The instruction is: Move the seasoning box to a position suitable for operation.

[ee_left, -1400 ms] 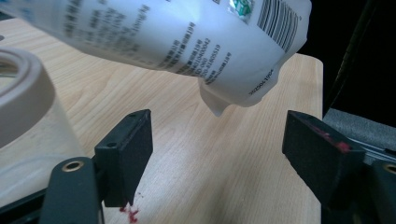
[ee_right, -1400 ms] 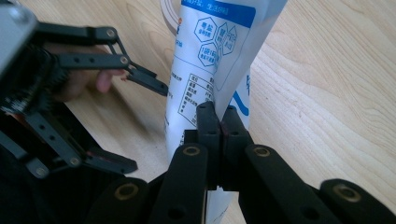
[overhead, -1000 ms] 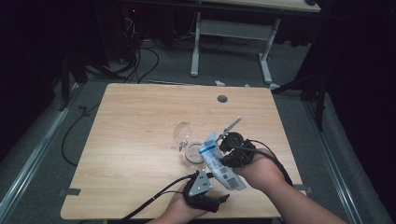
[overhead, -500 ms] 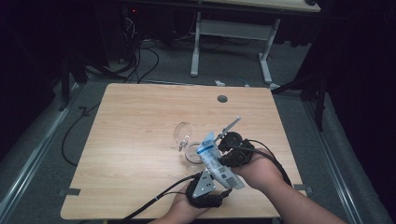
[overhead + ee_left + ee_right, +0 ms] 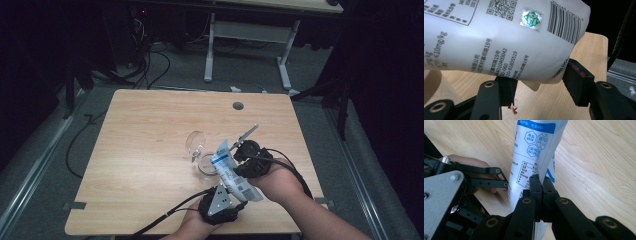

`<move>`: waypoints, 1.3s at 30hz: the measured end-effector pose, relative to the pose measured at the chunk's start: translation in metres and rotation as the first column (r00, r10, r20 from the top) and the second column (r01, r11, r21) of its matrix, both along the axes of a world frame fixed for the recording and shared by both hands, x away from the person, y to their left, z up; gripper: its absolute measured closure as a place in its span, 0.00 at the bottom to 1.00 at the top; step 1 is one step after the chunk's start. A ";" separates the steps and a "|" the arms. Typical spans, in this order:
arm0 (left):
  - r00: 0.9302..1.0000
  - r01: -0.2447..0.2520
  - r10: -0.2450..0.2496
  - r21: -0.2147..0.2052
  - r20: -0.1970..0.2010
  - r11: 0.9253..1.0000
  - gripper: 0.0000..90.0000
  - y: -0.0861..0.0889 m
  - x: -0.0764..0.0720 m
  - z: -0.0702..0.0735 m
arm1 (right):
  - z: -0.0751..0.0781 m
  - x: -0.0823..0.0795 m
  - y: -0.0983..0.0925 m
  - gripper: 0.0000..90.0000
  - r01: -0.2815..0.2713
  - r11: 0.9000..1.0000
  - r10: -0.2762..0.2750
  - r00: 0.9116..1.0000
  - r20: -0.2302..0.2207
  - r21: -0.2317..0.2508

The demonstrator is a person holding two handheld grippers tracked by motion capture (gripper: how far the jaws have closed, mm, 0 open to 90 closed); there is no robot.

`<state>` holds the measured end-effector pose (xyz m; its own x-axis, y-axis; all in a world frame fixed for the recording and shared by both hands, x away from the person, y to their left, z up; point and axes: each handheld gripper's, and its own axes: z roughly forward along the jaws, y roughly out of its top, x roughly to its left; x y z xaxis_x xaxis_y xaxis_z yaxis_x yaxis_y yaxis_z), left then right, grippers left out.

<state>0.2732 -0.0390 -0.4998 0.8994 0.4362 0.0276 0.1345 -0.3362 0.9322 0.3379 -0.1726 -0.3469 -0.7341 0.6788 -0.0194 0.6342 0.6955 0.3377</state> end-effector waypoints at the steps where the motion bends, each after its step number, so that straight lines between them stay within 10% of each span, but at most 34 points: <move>1: 1.000 0.000 0.000 0.001 -0.003 1.000 0.53 0.000 0.000 0.000 | 0.000 0.000 0.001 1.00 0.005 1.000 -0.005 1.000 -0.002 0.000; 39: 0.999 -0.009 0.009 0.002 0.037 1.000 0.53 0.006 -0.002 0.008 | 0.005 0.011 0.013 1.00 -0.024 1.000 0.024 0.999 0.024 -0.020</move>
